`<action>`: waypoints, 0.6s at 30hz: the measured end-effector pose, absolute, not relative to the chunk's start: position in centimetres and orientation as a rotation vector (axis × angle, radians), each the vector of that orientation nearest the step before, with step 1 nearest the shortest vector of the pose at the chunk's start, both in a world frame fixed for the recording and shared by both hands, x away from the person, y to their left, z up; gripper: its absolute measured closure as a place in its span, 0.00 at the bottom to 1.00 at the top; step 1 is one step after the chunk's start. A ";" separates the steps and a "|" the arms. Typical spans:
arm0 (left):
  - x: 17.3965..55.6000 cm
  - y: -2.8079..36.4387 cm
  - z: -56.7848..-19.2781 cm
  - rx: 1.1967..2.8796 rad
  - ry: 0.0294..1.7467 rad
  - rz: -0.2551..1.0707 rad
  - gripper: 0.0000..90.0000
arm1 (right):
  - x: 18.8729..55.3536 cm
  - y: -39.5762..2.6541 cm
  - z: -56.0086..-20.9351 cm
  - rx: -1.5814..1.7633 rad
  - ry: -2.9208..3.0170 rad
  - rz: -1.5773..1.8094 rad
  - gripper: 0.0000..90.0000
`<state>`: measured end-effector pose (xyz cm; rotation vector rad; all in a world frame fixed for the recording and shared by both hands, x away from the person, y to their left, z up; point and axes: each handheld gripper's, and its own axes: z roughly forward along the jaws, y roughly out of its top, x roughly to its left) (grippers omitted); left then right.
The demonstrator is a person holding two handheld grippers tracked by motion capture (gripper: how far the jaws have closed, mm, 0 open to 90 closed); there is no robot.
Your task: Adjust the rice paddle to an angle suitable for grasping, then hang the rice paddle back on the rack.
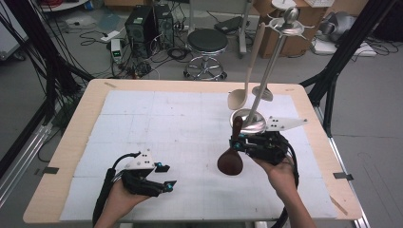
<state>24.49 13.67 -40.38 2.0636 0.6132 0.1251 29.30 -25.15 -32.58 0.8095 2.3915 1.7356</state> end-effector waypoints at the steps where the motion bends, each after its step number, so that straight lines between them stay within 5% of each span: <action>1: 24.5 13.8 -40.4 2.066 0.619 0.129 0.41 | 29.3 -25.4 -32.5 0.820 2.385 1.735 0.86; 18: 24.7 14.8 -40.5 2.039 0.667 0.146 0.26 | 30.3 -28.2 -30.2 0.843 2.323 1.723 0.86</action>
